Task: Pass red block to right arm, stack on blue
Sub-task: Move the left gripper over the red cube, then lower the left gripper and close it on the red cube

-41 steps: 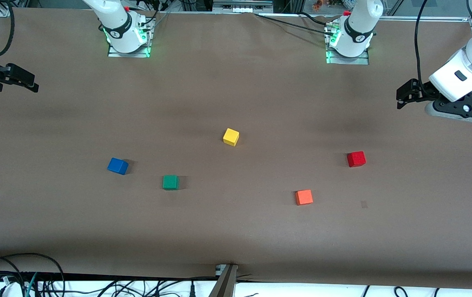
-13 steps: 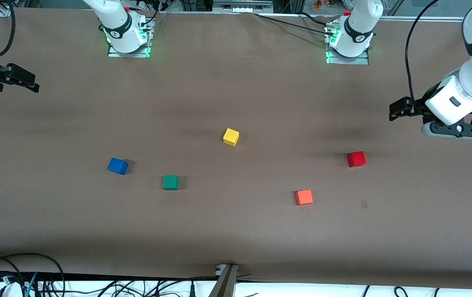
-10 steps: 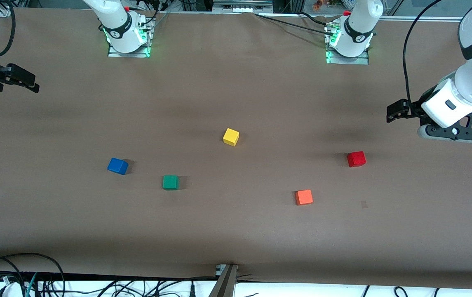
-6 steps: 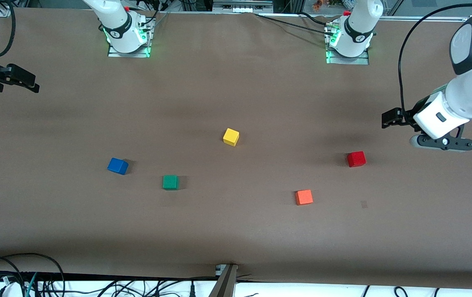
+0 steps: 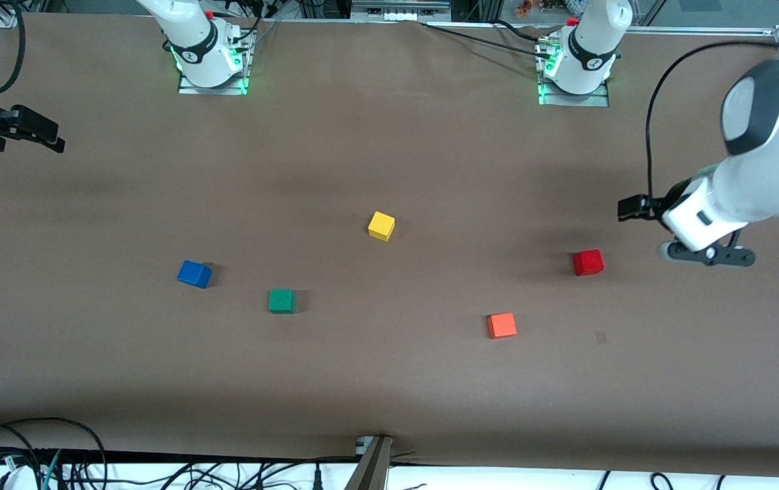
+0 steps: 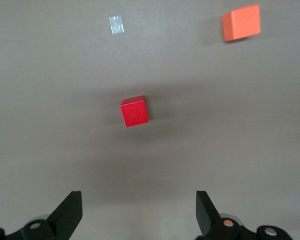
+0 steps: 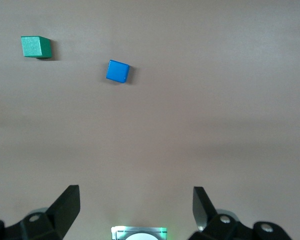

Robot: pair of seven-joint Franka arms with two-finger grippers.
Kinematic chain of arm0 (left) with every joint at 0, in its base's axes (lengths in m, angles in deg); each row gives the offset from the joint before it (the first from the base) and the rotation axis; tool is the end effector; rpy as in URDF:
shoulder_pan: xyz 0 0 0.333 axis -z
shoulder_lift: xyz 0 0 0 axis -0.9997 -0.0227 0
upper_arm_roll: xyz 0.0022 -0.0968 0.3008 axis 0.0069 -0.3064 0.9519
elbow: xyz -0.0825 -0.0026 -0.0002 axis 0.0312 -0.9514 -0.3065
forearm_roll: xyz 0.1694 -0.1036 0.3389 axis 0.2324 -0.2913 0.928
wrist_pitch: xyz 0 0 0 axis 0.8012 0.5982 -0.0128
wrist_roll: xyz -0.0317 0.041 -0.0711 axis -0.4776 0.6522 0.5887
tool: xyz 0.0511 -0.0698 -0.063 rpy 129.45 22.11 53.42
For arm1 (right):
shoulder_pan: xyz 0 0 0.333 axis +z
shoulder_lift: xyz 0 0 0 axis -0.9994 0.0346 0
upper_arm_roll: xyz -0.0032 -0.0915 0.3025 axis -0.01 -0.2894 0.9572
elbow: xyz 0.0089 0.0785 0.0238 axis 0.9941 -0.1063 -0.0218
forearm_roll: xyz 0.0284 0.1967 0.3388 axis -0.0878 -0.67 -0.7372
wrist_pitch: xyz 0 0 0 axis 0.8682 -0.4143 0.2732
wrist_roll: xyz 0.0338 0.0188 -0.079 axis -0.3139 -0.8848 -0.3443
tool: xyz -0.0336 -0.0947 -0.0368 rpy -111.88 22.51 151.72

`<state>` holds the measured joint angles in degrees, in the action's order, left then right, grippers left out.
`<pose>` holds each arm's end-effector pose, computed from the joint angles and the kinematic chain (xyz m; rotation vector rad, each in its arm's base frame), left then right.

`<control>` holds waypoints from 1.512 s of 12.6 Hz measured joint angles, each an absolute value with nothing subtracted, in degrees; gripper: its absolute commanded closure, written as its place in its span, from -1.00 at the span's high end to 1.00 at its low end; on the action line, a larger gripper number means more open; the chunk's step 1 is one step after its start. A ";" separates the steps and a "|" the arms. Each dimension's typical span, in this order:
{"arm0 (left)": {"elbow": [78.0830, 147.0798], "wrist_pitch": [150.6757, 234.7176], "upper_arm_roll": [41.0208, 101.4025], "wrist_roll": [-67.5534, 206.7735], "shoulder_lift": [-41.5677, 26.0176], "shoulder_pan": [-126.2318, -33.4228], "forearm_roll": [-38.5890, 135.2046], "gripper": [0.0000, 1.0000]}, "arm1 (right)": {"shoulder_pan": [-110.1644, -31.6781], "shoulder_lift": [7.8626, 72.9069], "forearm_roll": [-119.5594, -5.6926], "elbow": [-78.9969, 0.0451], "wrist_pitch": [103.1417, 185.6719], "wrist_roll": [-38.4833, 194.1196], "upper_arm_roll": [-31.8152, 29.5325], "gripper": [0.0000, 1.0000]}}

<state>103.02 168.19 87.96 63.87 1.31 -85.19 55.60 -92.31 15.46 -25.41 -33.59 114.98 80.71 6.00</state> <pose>0.6174 -0.0556 0.4573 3.0913 -0.1078 -0.3853 0.5375 -0.0246 0.6083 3.1364 -0.0127 -0.1527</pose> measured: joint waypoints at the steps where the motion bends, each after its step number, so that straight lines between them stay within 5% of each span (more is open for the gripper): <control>1: 102.87 168.28 87.97 63.94 0.02 -85.30 55.60 1.00 | -92.31 15.47 -25.41 -33.59 115.00 80.71 5.99 1.00; 8: 105.92 168.82 87.88 71.74 -1.38 -85.06 55.60 1.00 | -92.46 15.72 -25.41 -33.59 115.24 80.73 5.51 1.00; 13: 119.28 189.29 87.88 72.04 -3.13 -85.05 55.78 1.00 | -92.46 15.93 -25.42 -33.59 115.59 80.73 5.51 1.00; 19: 121.06 198.18 87.89 71.99 -10.66 -84.91 57.09 1.00 | -92.45 15.97 -25.46 -33.59 115.79 80.73 5.56 1.00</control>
